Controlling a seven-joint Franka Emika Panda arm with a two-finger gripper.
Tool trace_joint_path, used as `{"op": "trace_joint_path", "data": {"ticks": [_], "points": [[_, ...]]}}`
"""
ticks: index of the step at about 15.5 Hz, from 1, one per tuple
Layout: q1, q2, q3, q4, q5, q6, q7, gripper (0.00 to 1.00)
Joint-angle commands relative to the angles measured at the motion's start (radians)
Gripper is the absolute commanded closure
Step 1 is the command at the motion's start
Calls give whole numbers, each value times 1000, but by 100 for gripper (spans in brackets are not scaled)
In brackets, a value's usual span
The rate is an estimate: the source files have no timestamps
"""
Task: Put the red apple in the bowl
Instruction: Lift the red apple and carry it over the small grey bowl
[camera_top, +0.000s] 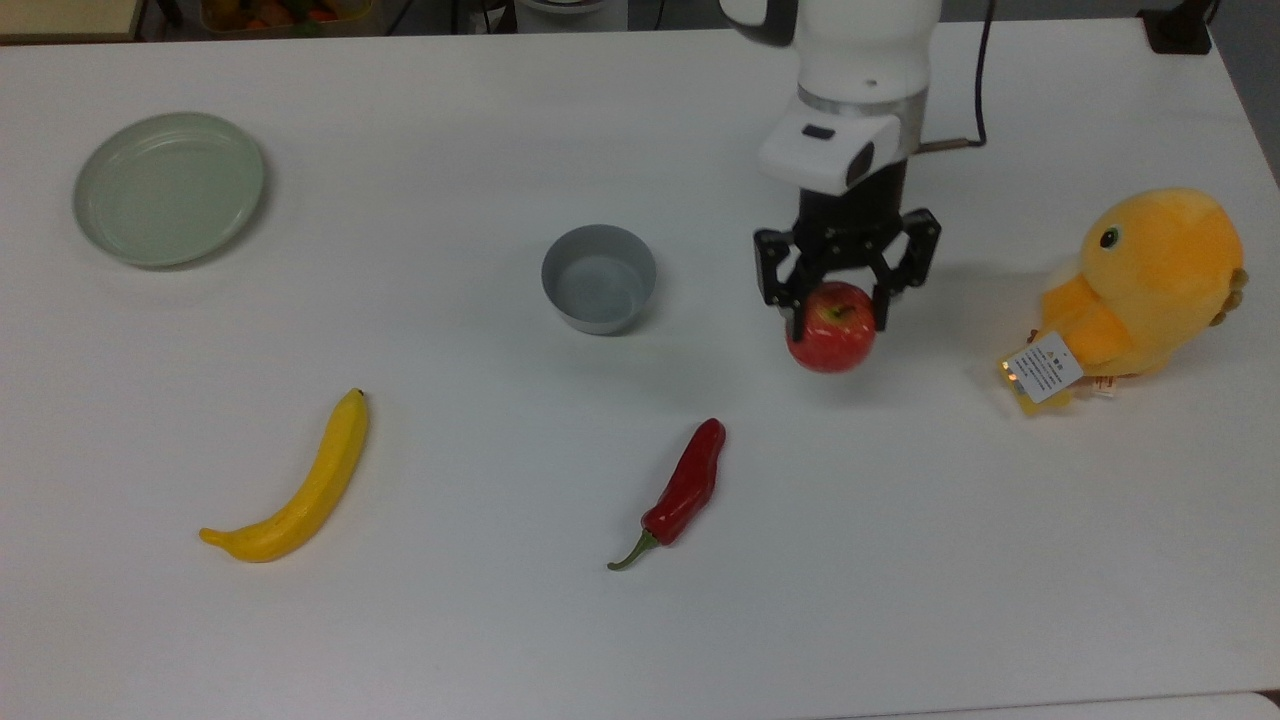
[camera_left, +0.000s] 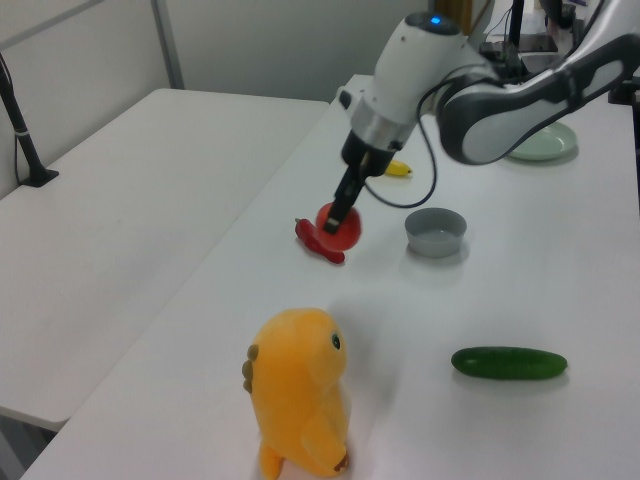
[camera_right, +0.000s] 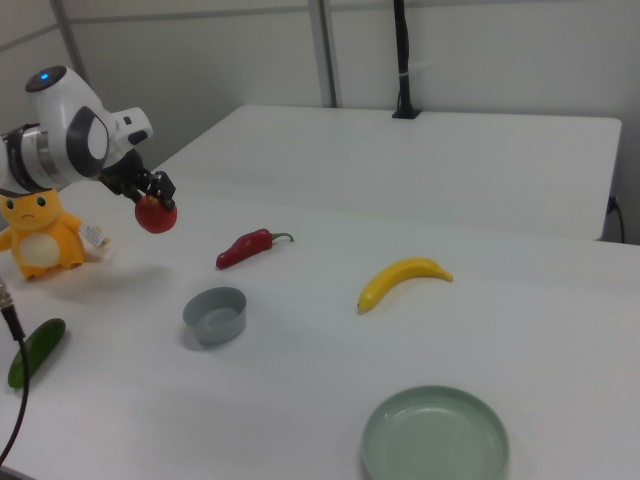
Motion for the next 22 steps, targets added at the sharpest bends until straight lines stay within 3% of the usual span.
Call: {"op": "trace_joint_path", "data": {"ticks": [1,6,13,22], "points": [[-39,-196,-4,-215,-5,-46,21,77],[-71,-303,-7,-296,-4,-138,21,77],[-125,-326,-19,-318,-2,-187,-2,77],[-128,-300,-21,-333,7,-192,-11,77]]}}
